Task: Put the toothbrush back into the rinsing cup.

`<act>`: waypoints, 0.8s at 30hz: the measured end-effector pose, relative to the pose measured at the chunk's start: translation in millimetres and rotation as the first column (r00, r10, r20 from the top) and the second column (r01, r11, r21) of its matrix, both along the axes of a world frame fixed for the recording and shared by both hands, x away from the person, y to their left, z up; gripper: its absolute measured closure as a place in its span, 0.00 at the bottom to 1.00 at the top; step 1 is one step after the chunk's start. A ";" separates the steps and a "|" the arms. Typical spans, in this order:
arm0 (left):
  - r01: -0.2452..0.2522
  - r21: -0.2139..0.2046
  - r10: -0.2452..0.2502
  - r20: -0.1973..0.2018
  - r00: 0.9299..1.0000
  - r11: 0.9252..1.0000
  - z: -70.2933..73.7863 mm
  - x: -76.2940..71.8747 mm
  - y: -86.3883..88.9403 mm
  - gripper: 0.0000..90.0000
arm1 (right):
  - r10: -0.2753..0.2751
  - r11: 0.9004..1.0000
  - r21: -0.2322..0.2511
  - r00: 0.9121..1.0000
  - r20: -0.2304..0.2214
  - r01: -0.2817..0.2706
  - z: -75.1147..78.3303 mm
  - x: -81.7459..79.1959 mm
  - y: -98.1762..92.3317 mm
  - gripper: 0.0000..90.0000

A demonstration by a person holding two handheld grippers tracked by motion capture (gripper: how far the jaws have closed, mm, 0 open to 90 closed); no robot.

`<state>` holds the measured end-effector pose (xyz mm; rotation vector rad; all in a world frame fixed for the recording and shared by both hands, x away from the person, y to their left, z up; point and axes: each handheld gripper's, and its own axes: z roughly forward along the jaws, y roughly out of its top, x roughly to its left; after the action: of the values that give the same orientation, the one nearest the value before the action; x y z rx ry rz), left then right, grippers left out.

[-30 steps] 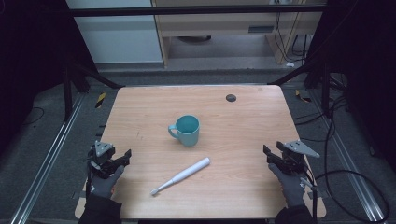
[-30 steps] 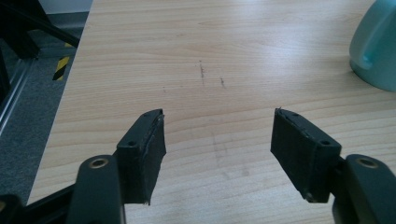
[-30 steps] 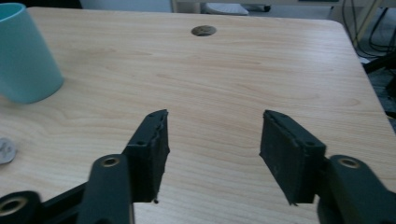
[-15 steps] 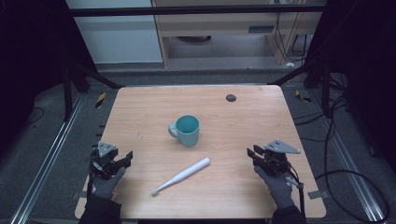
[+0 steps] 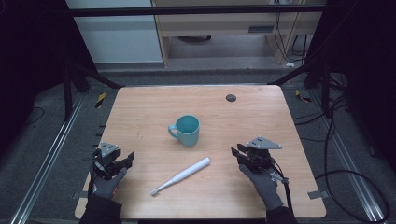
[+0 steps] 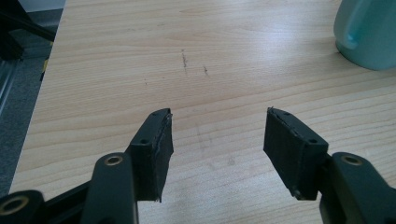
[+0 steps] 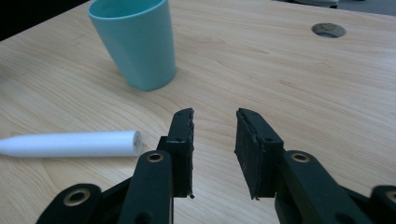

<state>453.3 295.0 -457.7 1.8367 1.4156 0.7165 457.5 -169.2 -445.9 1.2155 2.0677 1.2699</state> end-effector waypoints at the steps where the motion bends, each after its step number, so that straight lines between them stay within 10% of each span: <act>1: 0.001 -0.001 -0.001 0.000 1.000 1.000 -0.2 0.1 0.1 0.46 | 0.007 1.000 0.000 1.000 -0.004 -0.007 0.2 0.8 3.3 0.75; 24: 0.025 0.004 -0.025 -0.009 1.000 1.000 -1.7 0.8 -3.0 0.46 | 0.170 0.985 -0.023 0.983 -0.075 -0.172 -4.9 13.3 64.4 1.00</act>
<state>454.0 291.9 -459.4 1.8601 1.3948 0.7001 470.9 -104.8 -450.7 1.1058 2.2770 1.2827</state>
